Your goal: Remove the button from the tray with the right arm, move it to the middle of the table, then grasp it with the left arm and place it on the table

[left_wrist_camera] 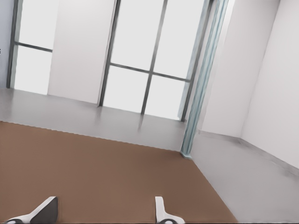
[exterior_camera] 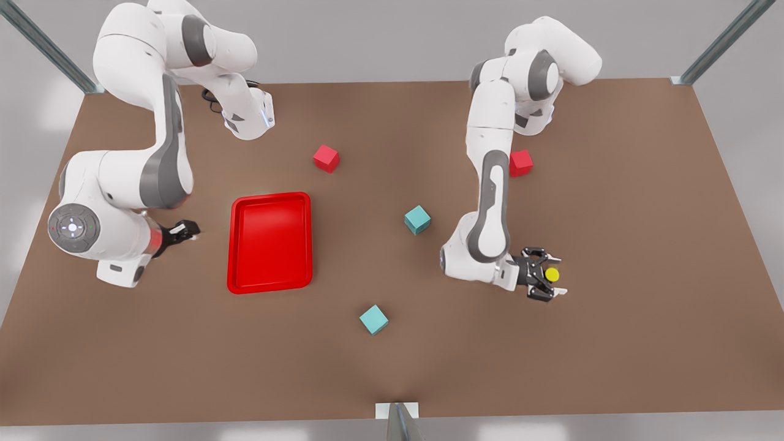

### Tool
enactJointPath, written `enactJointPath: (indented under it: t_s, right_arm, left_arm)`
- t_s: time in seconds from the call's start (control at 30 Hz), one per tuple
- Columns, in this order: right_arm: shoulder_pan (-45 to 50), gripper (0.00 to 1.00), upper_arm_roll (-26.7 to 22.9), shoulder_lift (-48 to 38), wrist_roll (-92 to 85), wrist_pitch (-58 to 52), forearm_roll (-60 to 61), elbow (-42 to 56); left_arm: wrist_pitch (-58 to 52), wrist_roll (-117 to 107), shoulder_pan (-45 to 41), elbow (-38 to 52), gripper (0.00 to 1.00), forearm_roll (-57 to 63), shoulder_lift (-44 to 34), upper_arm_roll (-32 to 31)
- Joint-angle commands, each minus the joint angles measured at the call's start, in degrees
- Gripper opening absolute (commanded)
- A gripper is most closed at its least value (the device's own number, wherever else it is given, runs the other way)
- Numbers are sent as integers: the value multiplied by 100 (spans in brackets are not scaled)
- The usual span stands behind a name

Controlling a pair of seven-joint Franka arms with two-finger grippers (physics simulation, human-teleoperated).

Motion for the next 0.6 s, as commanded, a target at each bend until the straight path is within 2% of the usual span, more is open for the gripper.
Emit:
enactJointPath:
  t_s: [0.0,0.03,0.07,0.13,0.17,0.2,0.23,0.27,0.3,0.33,0.43,0.57]
  right_arm:
    - [-152,100,-1,-128,1505,218,100,-27]
    - [-161,100,-1,-137,1470,209,99,-18]
    - [-152,100,8,-137,1470,209,99,-27]
    - [-152,100,8,-128,1461,209,99,-18]
    - [-152,100,8,-128,1452,209,108,-18]
    - [-161,100,8,-128,1443,209,108,-18]
    - [-161,100,-1,-128,1443,218,108,-9]
    - [-161,100,-1,-128,1443,218,108,-9]
    - [-161,100,-1,-128,1443,218,108,-9]
    - [-161,100,-1,-128,1443,218,108,-9]
    - [-161,100,-1,-128,1443,218,126,0]
    - [-169,100,-9,-128,1487,200,152,8]
  left_arm:
    - [-525,10686,-62,110,100,-3487,-1017,76]
    - [-1010,12252,-45,356,100,-5043,-1070,269]
    - [-1834,13254,-45,584,100,-6196,-1070,866]
    - [-3215,14592,69,1279,100,-6294,-1062,1561]
    - [-3304,14575,648,1332,100,-5768,-1859,1195]
    - [-3295,14154,2562,1324,100,-4108,-3090,-1641]
    - [-3234,13626,4128,1165,100,-3341,-3662,-3701]
    - [-2989,13616,4464,1087,100,-3341,-4023,-3941]
    - [-2268,13599,4587,393,100,-3332,-4603,-4081]
    - [-1960,13616,4806,94,100,-3306,-4683,-4396]
    - [-1731,13634,4464,-48,100,-3103,-4217,-4415]
    - [-1740,13854,4543,-39,100,-3262,-4226,-4398]
